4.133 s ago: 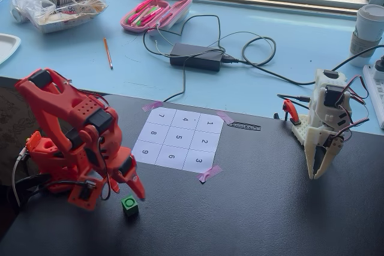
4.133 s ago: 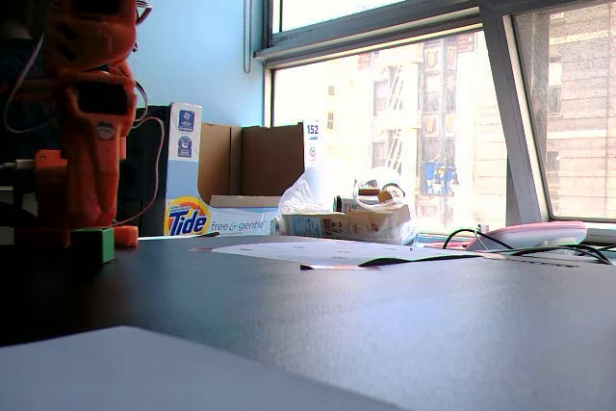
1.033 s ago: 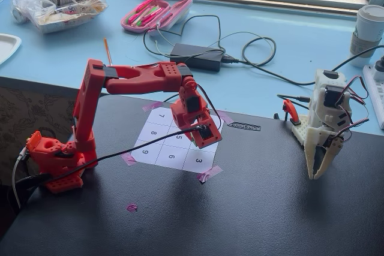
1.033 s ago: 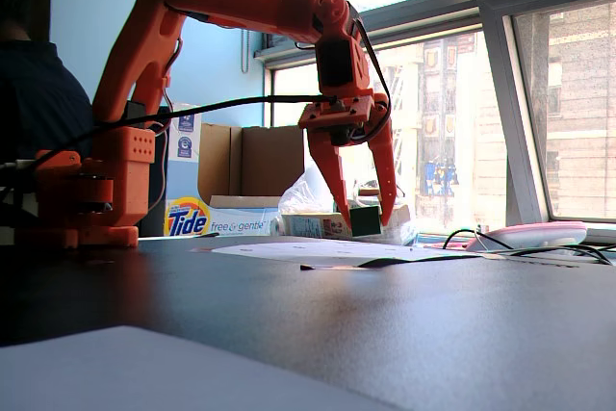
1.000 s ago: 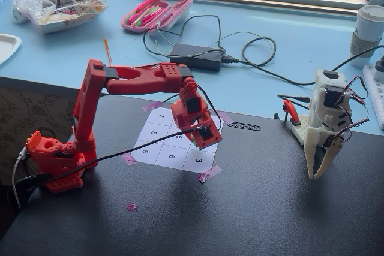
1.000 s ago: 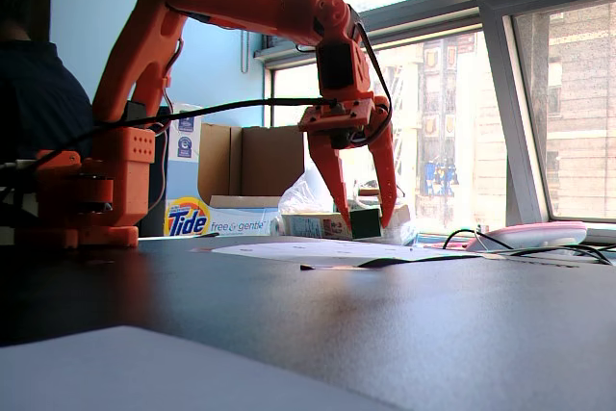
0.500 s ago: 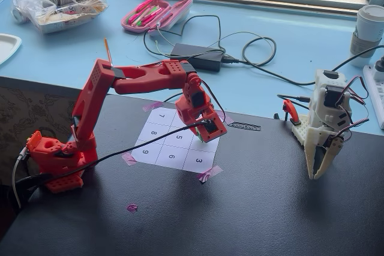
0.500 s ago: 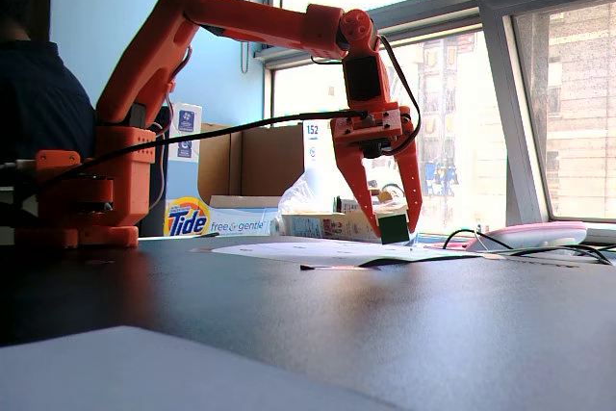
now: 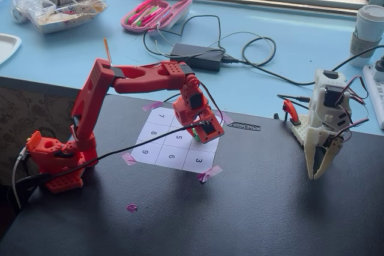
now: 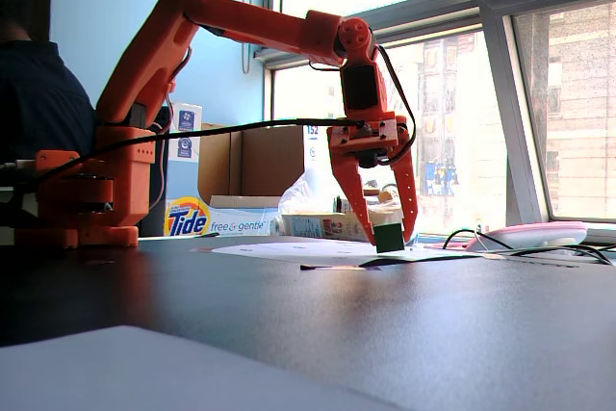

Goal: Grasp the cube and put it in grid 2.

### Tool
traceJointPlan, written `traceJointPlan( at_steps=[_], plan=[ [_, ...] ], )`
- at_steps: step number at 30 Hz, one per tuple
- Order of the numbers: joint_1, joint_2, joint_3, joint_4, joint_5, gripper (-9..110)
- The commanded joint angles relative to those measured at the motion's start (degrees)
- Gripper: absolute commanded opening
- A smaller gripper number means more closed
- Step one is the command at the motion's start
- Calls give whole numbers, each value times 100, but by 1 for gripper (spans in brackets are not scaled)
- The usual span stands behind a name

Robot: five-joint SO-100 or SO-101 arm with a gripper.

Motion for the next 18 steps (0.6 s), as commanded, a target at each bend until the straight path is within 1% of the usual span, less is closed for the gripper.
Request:
traceJointPlan(
  at_steps=[1, 10, 15, 18],
  plan=[
    [105, 211, -18, -53, 35, 13],
    [123, 308, 70, -35, 167, 25],
    [158, 448, 97, -88, 70, 25],
    [281, 967, 9, -26, 18, 25]
  ],
)
